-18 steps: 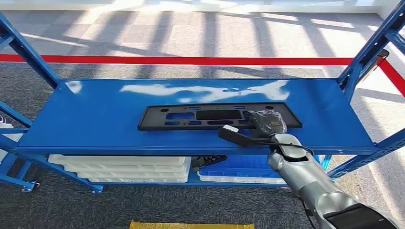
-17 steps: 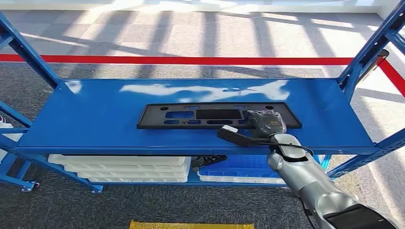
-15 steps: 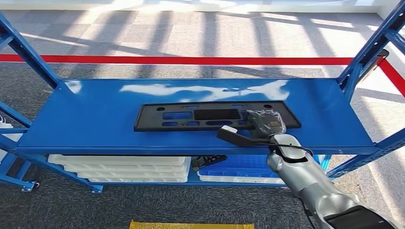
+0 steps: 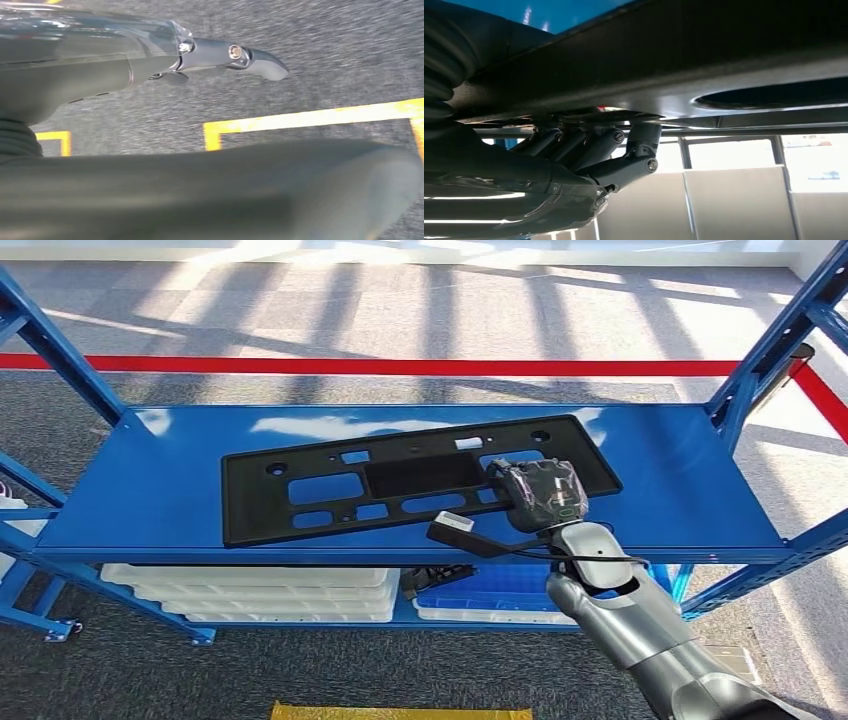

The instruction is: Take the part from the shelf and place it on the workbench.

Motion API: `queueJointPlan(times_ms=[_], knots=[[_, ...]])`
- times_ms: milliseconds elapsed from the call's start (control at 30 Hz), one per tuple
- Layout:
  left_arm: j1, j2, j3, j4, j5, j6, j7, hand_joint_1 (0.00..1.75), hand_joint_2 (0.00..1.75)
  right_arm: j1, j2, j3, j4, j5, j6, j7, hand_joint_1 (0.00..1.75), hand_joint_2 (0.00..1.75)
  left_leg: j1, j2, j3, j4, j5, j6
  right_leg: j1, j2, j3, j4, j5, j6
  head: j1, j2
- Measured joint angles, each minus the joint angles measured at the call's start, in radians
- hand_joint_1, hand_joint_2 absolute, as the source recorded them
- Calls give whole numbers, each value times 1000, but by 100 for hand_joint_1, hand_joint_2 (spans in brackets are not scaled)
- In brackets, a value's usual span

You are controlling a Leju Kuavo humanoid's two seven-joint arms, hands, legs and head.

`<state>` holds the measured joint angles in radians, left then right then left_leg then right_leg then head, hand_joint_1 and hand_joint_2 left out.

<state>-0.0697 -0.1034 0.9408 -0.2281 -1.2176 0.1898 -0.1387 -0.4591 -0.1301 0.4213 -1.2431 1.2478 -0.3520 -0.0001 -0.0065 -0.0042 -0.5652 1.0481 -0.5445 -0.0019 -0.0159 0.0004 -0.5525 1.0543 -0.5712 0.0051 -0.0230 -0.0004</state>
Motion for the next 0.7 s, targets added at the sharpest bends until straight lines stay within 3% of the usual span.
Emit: queueJointPlan(times_ms=[67,433,700], knots=[[1,0,1,0,-1,0,-31,0,175,17,-12,1,-42,6,-4,6,175,175,0,0,0,0,0,0,0,0,0,0,0,0,0,0],[2,0,2,0,-3,3,-66,0,175,71,-49,-21,-135,11,-39,12,175,175,0,0,0,0,0,0,0,0,0,0,0,0,0,0],[2,0,0,0,-43,125,-65,0,175,102,-73,-29,-166,60,-48,3,175,175,-3,0,-2,4,-1,3,-4,0,-1,-2,2,3,0,0]])
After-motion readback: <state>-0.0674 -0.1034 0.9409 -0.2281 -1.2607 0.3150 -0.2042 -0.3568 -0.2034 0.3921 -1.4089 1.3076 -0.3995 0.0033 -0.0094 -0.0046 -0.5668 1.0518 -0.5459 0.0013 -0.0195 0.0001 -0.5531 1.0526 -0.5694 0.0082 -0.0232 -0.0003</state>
